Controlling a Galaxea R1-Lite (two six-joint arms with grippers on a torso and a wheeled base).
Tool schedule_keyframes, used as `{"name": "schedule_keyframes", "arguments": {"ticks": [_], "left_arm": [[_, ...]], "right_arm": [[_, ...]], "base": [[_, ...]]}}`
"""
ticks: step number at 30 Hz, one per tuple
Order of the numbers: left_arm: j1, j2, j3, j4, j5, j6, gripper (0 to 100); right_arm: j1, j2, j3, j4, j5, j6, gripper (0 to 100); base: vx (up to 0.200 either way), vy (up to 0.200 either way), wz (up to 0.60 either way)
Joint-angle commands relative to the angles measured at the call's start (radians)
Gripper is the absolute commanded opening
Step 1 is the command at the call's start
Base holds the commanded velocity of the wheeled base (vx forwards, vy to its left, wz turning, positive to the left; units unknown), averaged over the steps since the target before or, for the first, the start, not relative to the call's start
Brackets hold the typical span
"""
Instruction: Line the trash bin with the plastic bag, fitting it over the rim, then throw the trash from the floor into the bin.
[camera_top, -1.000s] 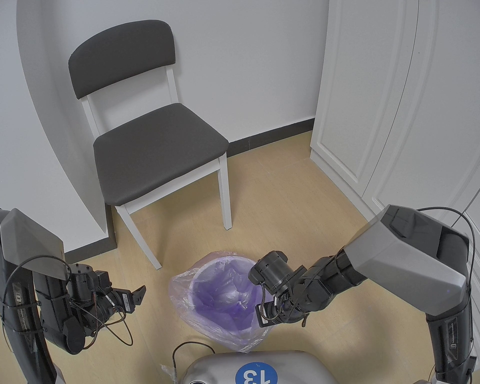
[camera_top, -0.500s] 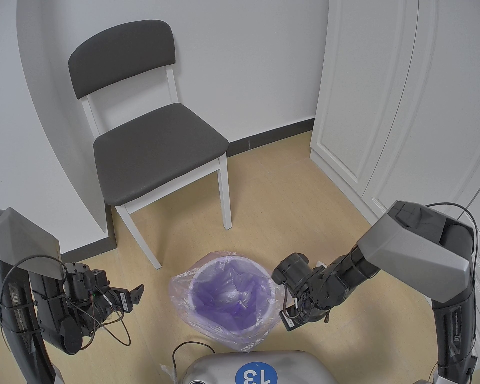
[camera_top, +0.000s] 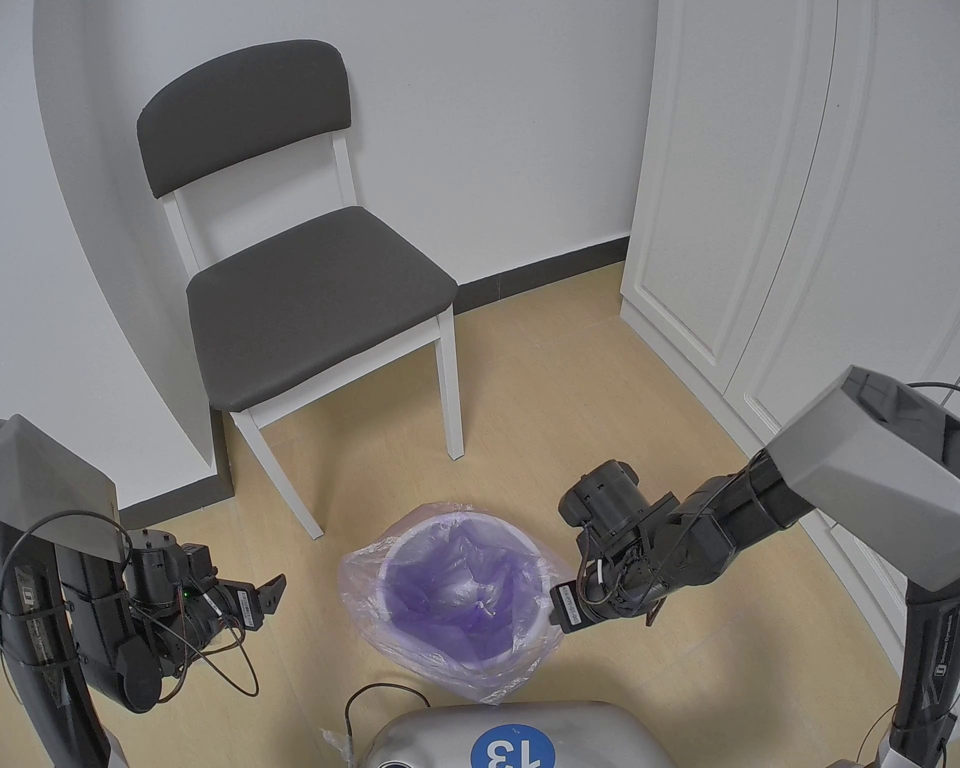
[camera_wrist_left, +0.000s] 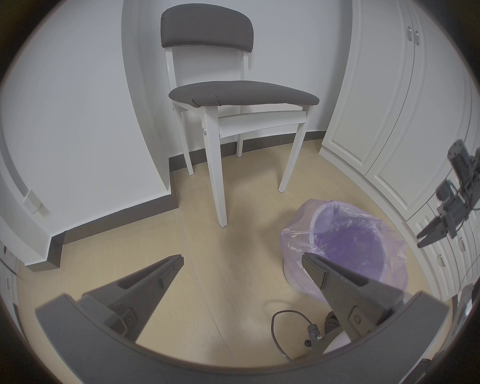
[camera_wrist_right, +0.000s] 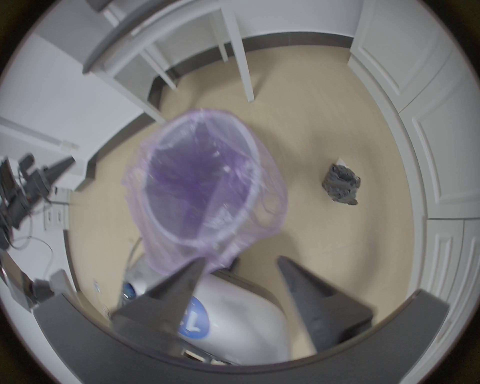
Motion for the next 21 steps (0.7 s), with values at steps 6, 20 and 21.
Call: {"name": "schedule_keyframes", "arguments": {"ticks": [6, 20, 21], "left_arm": [[0.006, -0.026, 0.027, -0.018, 0.001, -0.001, 100], [0.042, -0.020, 0.025, -0.018, -0.024, 0.001, 100], [0.042, -0.020, 0.025, -0.018, -0.024, 0.001, 100]], "right_arm": [[0.031, 0.097, -0.002, -0.036, -0.004, 0.017, 100], [-0.006, 0.197, -0.205, 0.097, 0.002, -0.009, 100], [-0.014, 0.200, -0.223, 0.129, 0.022, -0.020, 100]], "base": [[0.000, 0.000, 0.00], [0.000, 0.000, 0.00], [0.000, 0.000, 0.00]]}}
